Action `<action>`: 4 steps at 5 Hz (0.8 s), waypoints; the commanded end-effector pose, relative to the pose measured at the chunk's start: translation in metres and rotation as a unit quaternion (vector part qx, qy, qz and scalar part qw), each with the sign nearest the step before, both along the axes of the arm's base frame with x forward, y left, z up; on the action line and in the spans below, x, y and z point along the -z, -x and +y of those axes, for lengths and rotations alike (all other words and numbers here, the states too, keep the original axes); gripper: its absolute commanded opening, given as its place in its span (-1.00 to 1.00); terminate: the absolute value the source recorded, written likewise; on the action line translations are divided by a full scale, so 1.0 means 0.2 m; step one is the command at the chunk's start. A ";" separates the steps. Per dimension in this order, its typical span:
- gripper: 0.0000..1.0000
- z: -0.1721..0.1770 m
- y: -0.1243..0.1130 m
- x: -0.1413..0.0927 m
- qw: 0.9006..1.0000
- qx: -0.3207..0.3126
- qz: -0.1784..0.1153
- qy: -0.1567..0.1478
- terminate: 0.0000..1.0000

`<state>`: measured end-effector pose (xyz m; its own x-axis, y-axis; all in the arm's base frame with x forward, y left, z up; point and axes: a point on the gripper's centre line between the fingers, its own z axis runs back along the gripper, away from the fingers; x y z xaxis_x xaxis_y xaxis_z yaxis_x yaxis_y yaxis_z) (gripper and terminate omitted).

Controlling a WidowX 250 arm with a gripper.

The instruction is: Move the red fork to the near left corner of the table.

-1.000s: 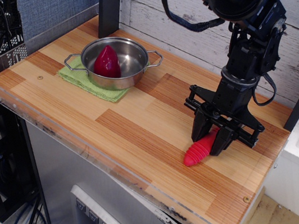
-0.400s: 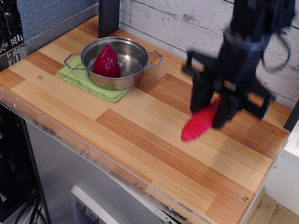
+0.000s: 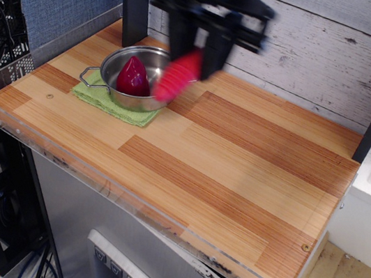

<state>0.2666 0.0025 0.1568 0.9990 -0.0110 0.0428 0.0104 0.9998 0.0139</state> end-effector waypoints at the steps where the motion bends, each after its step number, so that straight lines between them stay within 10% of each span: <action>1: -1.00 0.47 0.12 -0.01 0.998 -0.048 -0.012 -0.045 -1.00; 4: -1.00 1.04 -0.02 0.27 0.995 -0.045 0.016 -0.082 -1.00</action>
